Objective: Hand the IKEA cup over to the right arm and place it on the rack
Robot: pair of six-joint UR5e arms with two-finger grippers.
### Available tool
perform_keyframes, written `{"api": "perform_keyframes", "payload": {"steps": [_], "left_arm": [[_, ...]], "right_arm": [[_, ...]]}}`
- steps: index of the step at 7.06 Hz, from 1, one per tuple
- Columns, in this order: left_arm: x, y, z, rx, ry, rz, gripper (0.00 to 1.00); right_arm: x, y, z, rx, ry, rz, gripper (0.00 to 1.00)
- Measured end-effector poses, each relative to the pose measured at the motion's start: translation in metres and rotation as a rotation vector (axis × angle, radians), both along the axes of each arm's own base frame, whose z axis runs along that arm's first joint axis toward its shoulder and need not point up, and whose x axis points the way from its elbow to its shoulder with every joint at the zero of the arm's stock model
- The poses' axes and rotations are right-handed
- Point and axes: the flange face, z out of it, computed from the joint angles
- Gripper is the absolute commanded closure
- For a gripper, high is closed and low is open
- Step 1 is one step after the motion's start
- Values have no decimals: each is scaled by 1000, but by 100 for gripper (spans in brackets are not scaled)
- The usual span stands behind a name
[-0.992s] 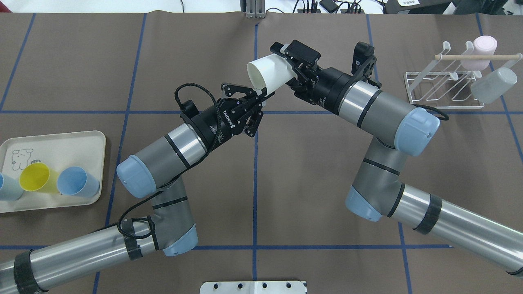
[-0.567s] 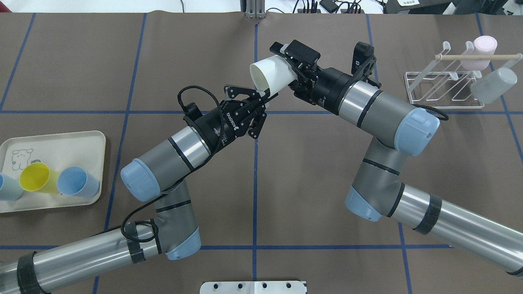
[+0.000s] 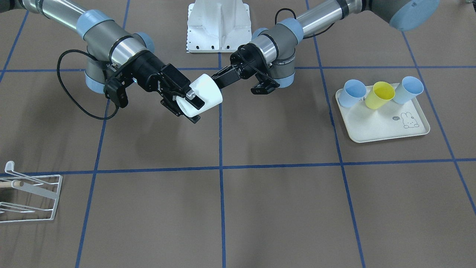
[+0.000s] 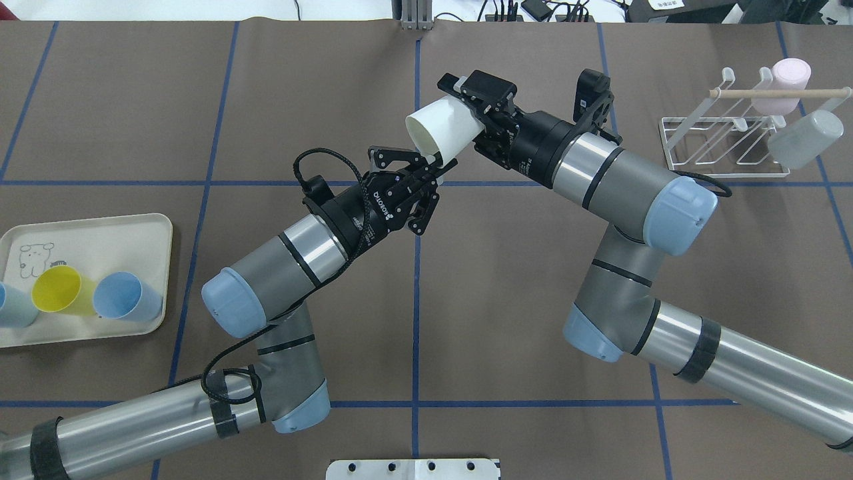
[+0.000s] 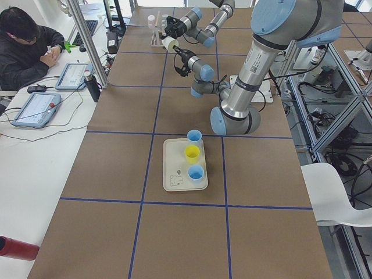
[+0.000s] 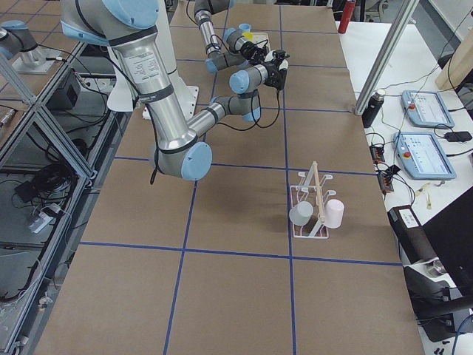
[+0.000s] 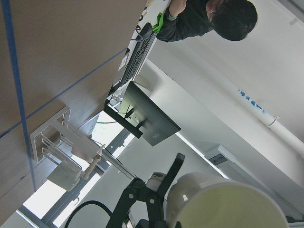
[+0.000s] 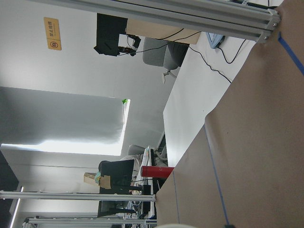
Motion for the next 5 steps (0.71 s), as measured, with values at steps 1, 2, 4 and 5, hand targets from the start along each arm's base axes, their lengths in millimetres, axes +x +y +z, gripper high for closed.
{"api": "perform_keyframes", "payload": {"steps": [1,2,4,5], "left_arm": [[-1,0,0,2,-1,-2,0],[-1,0,0,3,-1,-4,0],[-1,0,2,29,-33,-31,0],[-2,0,3,42,-48,-45,0]], "right_arm": [[0,0,0,0,2,0,100],[-1,0,0,0,2,0,100],[0,-3,-3,2,-1,5,100],[5,-9,-4,1,-2,17,100]]}}
